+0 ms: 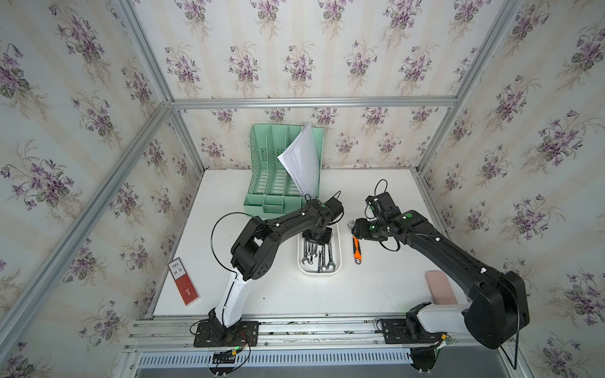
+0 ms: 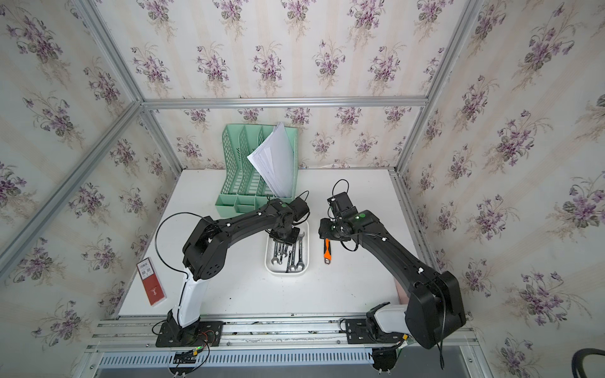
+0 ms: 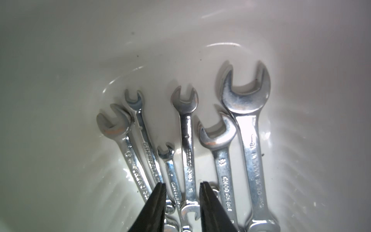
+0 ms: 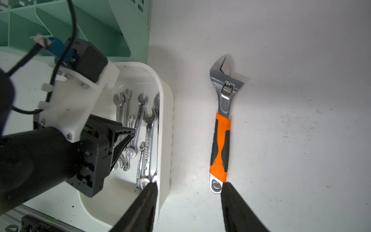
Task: Take out the wrench from the storage box
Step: Pick up the wrench from the storage box.
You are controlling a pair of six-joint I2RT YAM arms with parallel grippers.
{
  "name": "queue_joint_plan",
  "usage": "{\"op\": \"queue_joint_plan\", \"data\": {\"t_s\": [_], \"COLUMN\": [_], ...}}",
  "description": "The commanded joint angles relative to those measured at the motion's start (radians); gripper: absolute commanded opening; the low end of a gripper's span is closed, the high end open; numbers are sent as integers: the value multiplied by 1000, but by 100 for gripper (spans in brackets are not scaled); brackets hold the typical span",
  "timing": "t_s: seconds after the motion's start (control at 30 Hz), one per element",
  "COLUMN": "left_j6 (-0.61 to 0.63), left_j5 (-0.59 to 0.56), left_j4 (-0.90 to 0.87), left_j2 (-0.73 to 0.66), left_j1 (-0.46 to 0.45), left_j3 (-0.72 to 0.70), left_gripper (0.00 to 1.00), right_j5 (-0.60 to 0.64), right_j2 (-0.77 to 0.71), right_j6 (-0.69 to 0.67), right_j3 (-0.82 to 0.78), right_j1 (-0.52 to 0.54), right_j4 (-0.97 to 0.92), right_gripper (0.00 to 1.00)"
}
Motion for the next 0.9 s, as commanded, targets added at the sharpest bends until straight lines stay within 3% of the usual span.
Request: {"op": "queue_joint_plan", "data": {"t_s": [0.0,0.87], "left_j6": [19,3], "left_j5": [17,15], "left_j4": [14,28], "left_j2": [20,109], "left_j1": [-1,-8], "left_j3": [7,16], "left_gripper": [35,21], "right_j5": [-2,-4], "right_j2": [1,14], "right_j6": [-7,-8], "right_j3": [0,0], "right_j1": [0,1], "right_j4": [-5,-4], "right_gripper": [57,57]}}
